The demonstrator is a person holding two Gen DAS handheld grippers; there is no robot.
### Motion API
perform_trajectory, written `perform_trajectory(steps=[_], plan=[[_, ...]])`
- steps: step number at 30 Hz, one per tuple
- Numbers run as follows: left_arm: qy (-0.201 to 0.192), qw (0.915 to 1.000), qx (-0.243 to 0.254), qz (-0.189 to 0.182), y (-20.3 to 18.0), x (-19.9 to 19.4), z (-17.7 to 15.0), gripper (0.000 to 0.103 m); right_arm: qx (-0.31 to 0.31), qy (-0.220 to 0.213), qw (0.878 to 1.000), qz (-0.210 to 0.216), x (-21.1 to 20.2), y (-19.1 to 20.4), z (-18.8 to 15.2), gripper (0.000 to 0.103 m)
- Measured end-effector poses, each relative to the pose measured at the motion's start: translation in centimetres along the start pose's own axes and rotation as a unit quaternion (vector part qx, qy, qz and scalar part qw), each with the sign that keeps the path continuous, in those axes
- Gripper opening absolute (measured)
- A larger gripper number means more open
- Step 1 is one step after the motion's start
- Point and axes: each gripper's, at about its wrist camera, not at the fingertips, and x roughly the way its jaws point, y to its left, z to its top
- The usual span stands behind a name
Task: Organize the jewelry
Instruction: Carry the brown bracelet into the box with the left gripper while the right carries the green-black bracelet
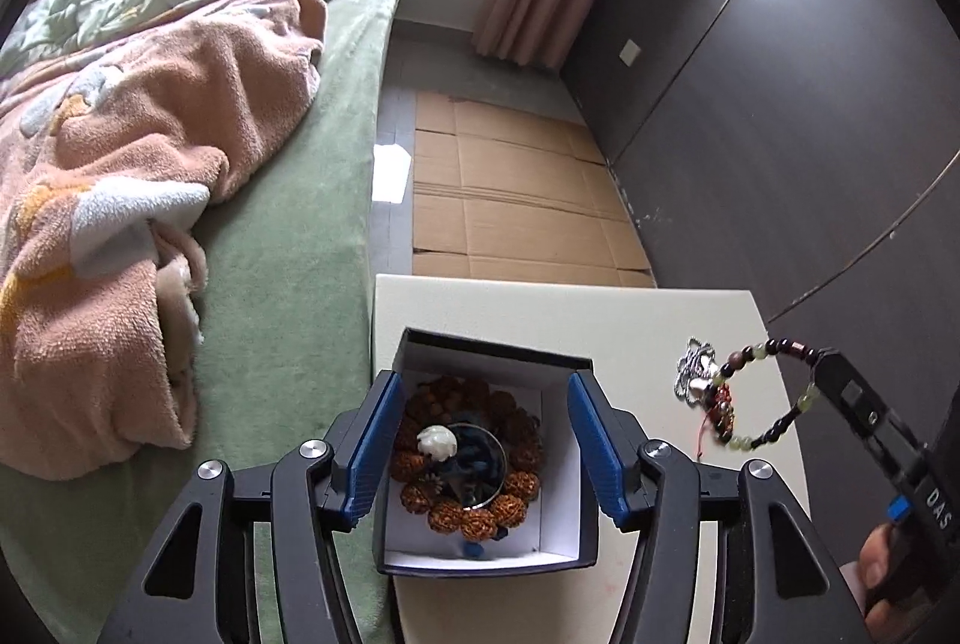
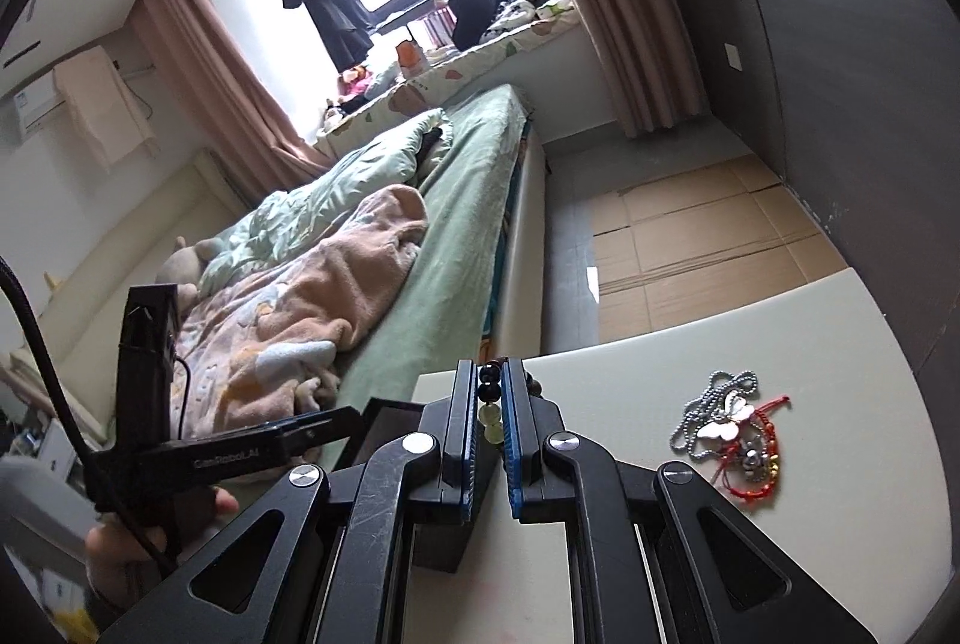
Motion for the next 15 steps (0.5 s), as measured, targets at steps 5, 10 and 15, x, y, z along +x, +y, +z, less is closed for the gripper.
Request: perform_trajectory(steps=[5,10,15], plan=[[-0.006,0.9998,-0.020,-0.001,0.9,-0.2,0.4,0.059,-0.007,0.007,1.000,0.030,1.3,1.6,-0.3,0.009],[-0.012,0.9996,-0.025,0.006,1.5,-0.4,0.7,0.059,-0.006,0.023,0.998,0.054,3.1,3.0,-0.7,0.009],[-0.011,0.9993,-0.036,0.002,2.2,-0.6,0.8,0.059,-0.009,0.039,0.998,0.058,5.2,4.3,-1.3,0.009]])
